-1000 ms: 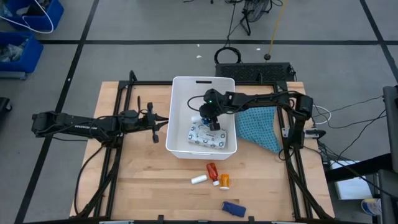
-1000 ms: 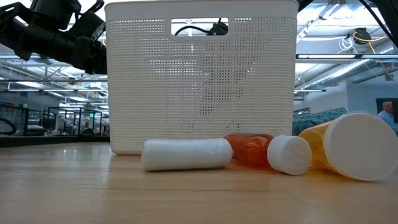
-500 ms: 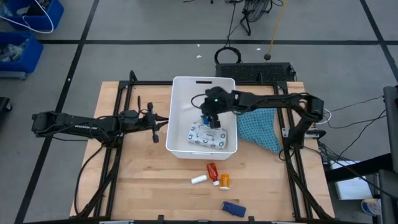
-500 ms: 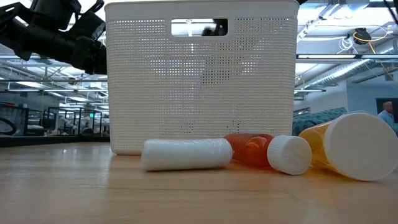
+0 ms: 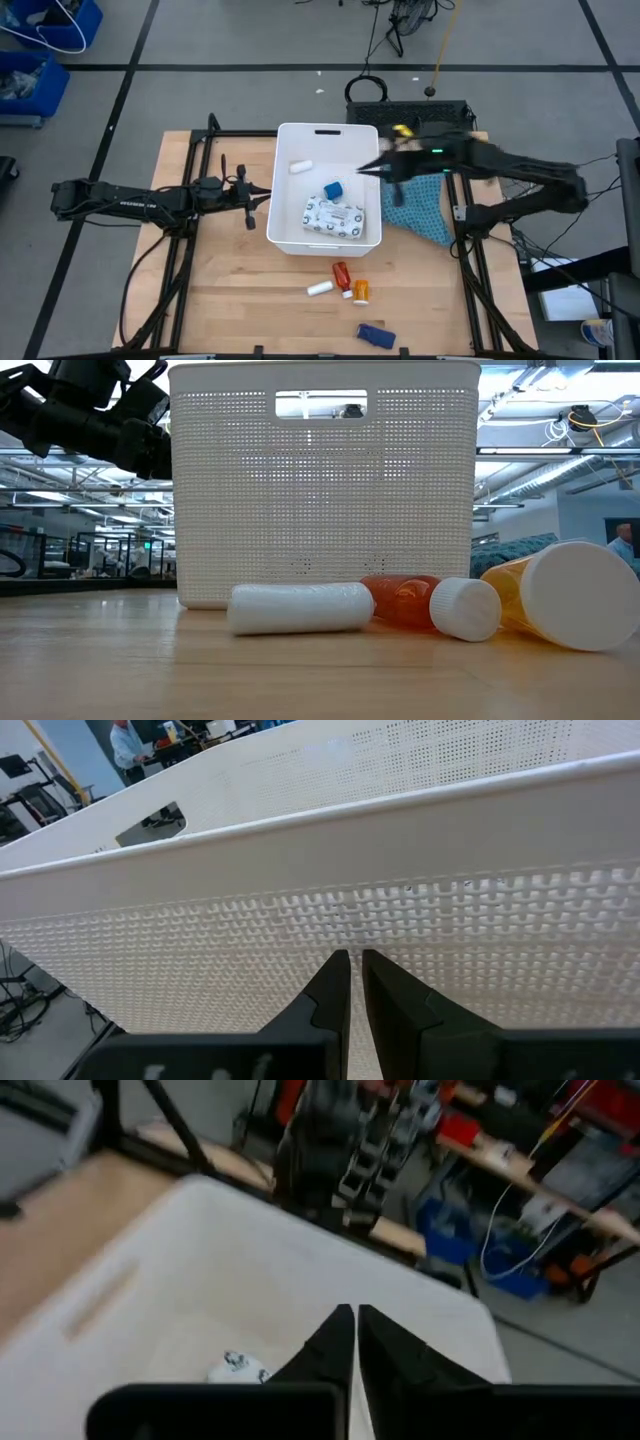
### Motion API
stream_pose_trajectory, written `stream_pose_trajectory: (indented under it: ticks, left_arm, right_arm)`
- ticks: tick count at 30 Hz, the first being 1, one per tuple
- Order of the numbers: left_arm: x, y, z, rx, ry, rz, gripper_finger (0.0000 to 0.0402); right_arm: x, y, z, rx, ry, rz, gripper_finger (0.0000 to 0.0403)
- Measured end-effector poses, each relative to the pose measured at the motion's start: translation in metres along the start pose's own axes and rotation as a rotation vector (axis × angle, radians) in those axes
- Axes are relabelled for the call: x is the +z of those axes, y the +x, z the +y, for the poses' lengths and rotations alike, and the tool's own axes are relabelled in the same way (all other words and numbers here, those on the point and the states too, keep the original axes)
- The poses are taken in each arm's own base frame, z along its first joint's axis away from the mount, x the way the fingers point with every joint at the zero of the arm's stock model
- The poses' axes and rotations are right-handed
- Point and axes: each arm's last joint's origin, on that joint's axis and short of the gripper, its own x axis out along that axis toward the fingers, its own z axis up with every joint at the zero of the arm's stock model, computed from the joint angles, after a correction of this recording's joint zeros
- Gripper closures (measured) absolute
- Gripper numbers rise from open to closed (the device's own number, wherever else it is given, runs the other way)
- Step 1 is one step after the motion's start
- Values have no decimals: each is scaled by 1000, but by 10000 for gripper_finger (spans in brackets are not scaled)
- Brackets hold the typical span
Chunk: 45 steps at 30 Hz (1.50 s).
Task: Pick & place medical supplies in basket/bin
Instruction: Adjust the white bin
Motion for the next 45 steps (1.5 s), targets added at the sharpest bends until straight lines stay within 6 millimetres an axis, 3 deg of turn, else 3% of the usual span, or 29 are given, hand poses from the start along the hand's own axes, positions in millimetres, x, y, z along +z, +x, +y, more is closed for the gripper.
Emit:
stream_pose_trajectory:
  ticks: [3,7,18,24,29,35,40,45]
  left_arm:
    - [0,0,0,0,0,0,364]
    - [0,0,0,1,0,-3,364]
    - [0,0,0,1,-6,-5,364]
    - [0,0,0,4,-5,-2,364]
    - [0,0,0,16,-12,2,364]
    - [0,0,1,49,-8,10,364]
    - [0,-2,7,238,-42,36,364]
    - [12,-9,14,369,-77,-57,364]
  right_arm:
    - [2,-34,11,-20,34,-114,397]
    - [-18,-51,30,20,126,-252,400]
    - [-130,-33,104,107,255,-418,402]
    - [-172,-32,127,84,274,-520,403]
    - [-190,-33,134,16,292,-503,403]
    - [-194,-32,136,5,267,-488,403]
    - [-195,-32,135,-16,267,-476,403]
    - [-195,-32,135,-13,269,-474,403]
